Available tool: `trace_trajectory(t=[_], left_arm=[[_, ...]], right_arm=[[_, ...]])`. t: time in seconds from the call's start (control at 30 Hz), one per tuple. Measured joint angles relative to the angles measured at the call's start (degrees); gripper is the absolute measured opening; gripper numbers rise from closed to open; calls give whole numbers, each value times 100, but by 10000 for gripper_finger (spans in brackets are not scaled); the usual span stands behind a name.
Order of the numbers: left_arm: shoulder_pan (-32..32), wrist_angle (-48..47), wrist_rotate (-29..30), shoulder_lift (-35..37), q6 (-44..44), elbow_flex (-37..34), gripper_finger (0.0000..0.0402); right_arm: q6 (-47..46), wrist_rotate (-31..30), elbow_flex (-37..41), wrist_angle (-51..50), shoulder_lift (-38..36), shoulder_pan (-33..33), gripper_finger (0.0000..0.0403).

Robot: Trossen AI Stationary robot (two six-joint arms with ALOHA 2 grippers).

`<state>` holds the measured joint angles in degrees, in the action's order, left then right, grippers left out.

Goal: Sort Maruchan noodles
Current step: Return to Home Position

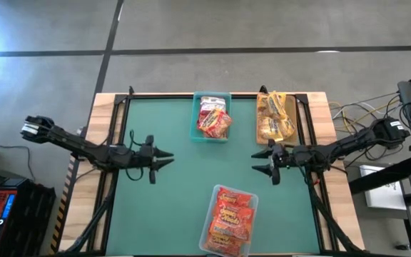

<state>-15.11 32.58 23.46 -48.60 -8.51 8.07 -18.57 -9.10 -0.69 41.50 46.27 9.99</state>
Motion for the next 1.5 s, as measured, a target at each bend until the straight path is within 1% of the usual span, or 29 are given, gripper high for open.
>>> trace_trajectory(t=[0.1,0.2,0.33,0.43,0.5,0.63,0.7,1.2,1.4,1.5], left_arm=[[13,39,16,-4,-115,-174,75],[22,252,200,-4,-341,-419,75],[22,663,318,-6,-614,-753,75],[26,485,459,-10,-659,-742,75],[26,482,625,-55,-577,-742,75],[26,467,1288,-128,-555,-744,75],[28,466,1461,-157,-555,-739,75],[26,459,1461,-469,-553,-267,75],[26,448,1460,-171,-552,-211,75],[26,397,1460,90,-553,-215,75]], right_arm=[[285,-7,0,-11,32,14,242],[403,-7,2,-5,29,14,242],[276,-7,2,-37,30,14,242],[166,-6,4,-105,40,14,242],[196,-5,4,-103,38,14,242],[205,-3,4,-99,38,14,242],[205,-2,7,-99,40,14,242],[208,0,9,-100,37,14,242],[208,4,9,-133,-170,14,242],[208,2,9,-129,-323,14,242]])
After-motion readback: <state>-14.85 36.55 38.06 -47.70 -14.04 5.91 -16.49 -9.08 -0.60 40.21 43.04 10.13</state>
